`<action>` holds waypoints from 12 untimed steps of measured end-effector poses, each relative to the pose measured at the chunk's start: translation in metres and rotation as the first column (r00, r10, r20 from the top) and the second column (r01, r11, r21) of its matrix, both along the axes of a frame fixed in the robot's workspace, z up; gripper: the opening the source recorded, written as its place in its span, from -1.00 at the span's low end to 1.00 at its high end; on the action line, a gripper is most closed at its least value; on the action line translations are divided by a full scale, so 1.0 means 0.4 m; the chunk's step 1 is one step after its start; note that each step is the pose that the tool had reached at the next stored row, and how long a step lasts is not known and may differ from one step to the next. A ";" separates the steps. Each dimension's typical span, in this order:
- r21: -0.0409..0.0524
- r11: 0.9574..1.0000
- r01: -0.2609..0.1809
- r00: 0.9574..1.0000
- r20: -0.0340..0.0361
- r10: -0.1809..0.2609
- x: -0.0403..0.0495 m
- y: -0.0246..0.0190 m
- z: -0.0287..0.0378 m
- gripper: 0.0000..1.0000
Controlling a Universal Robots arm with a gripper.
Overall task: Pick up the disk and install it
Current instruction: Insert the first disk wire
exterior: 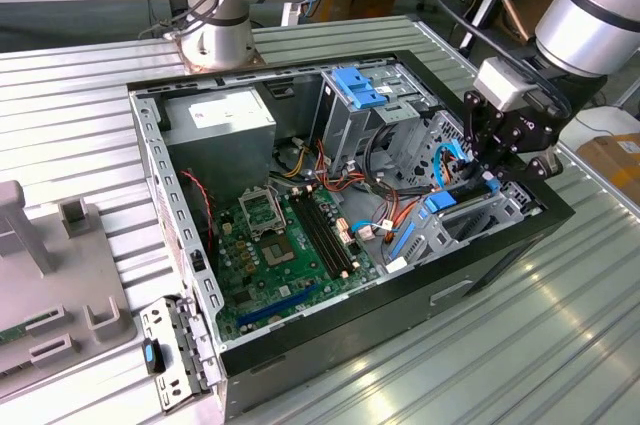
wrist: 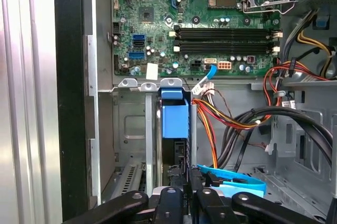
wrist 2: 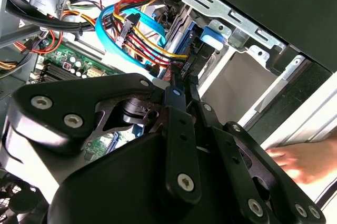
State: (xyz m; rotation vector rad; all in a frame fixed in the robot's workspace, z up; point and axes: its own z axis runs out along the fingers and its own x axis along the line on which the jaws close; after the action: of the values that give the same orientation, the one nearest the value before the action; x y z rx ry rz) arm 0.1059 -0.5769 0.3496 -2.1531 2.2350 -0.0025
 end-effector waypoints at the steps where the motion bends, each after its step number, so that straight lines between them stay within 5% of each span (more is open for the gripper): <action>1: 0.000 1.000 0.000 1.000 0.000 0.000 0.000 0.000 0.000 -0.66; 5: -0.005 1.000 0.000 1.000 0.000 0.000 -0.001 0.003 0.000 -0.66; 6: -0.010 1.000 0.000 1.000 0.000 0.000 -0.001 0.004 0.000 -0.66; 7: -0.026 1.000 0.000 1.000 0.000 0.000 -0.001 0.004 0.000 -0.66; 12: -0.016 1.000 0.000 1.000 0.000 0.000 -0.002 0.004 0.000 -0.66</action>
State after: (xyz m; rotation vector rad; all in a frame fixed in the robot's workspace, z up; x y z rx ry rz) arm 0.1052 -0.5752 0.3496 -2.1611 2.2426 -0.0215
